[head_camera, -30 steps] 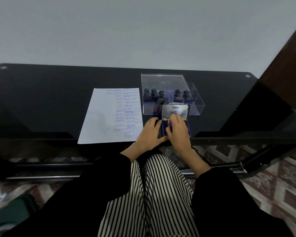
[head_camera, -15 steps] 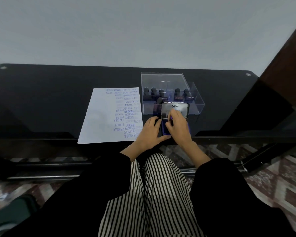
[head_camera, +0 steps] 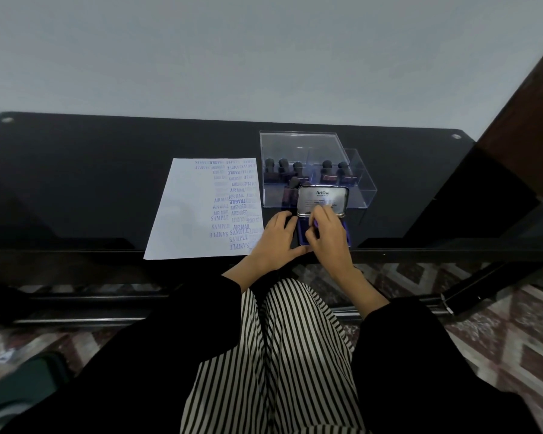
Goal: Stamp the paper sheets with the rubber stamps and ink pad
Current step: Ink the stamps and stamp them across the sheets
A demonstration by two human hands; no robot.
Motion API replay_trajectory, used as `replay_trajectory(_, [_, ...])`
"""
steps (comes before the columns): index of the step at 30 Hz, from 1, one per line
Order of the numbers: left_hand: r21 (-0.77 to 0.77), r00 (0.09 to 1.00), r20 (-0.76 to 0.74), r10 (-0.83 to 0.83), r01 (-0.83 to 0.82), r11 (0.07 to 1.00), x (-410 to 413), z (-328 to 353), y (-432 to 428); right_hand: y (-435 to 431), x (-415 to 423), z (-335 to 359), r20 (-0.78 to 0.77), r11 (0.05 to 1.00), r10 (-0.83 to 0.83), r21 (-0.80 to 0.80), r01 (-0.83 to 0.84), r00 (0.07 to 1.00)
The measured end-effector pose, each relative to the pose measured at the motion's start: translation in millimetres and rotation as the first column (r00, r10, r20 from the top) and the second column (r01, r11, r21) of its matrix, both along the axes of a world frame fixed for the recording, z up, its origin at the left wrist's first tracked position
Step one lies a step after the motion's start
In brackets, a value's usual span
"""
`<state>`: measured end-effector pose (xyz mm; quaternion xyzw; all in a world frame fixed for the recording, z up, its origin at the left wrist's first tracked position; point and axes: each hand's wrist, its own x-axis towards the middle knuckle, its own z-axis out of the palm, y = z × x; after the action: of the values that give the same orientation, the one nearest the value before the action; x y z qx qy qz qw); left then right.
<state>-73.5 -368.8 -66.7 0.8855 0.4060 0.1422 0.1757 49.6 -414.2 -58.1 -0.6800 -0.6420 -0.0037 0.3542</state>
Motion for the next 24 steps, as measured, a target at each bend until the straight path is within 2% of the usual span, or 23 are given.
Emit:
replay_trajectory(13, [0.027,1.000,0.000,0.001,-0.001,1.000,0,0,-1,12,6,8,-0.118,0.998,0.049,-0.036,-0.053,0.992])
replay_trajectory(24, [0.038,1.000,-0.007,0.001,-0.001,0.999,0,-5,1,0,0,0,-0.067,1.000,0.007,0.002,-0.007,0.998])
